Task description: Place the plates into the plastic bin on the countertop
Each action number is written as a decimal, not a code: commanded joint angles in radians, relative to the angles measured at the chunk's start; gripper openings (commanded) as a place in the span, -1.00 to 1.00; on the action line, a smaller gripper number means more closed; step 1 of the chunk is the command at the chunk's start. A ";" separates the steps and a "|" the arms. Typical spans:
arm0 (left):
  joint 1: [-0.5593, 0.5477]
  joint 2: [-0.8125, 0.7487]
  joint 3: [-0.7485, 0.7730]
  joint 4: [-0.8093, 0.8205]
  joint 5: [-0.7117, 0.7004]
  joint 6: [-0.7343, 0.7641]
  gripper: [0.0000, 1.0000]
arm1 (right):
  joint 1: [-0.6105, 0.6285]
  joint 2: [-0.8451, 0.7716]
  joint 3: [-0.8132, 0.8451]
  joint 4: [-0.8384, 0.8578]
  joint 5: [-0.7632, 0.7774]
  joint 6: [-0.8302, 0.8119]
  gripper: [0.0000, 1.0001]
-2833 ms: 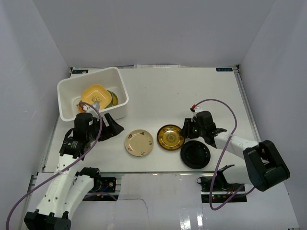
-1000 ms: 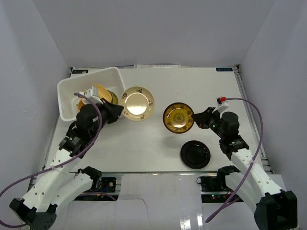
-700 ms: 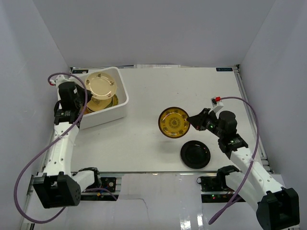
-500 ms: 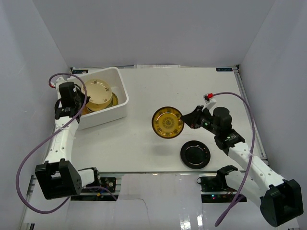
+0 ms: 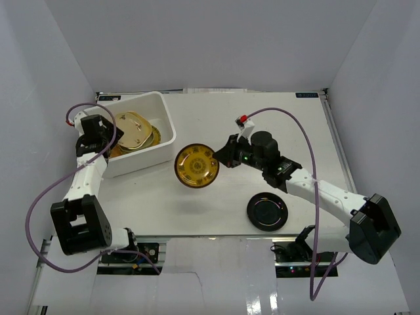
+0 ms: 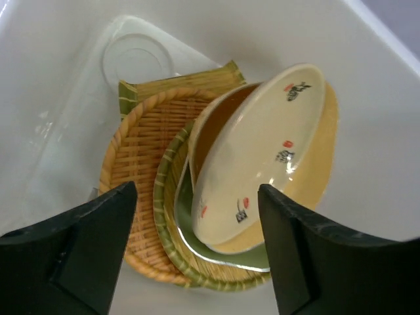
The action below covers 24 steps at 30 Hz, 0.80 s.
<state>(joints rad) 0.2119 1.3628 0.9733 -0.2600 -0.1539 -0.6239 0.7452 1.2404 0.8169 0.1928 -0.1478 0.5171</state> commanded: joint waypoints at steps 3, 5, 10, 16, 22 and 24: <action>0.000 -0.201 -0.012 0.030 0.103 0.006 0.93 | 0.052 0.109 0.165 0.096 0.043 -0.008 -0.84; 0.000 -0.295 -0.025 0.030 0.140 0.003 0.96 | 0.056 0.138 0.183 0.111 0.044 0.003 -0.84; -0.028 -0.448 -0.085 0.002 0.365 -0.003 0.80 | 0.062 0.165 0.200 0.126 0.040 0.015 -0.85; -0.163 -0.524 -0.140 -0.113 0.701 0.059 0.49 | 0.063 0.162 0.211 0.111 0.045 0.009 -0.84; -0.348 -0.516 -0.166 -0.203 0.718 0.121 0.57 | 0.063 0.145 0.182 0.138 0.001 0.026 -0.84; -0.359 -0.502 -0.179 -0.202 0.703 0.130 0.52 | 0.062 0.140 0.173 0.145 -0.009 0.029 -0.84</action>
<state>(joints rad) -0.1291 0.8513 0.8154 -0.4191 0.5171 -0.5377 0.8055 1.4147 0.9745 0.2516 -0.1329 0.5274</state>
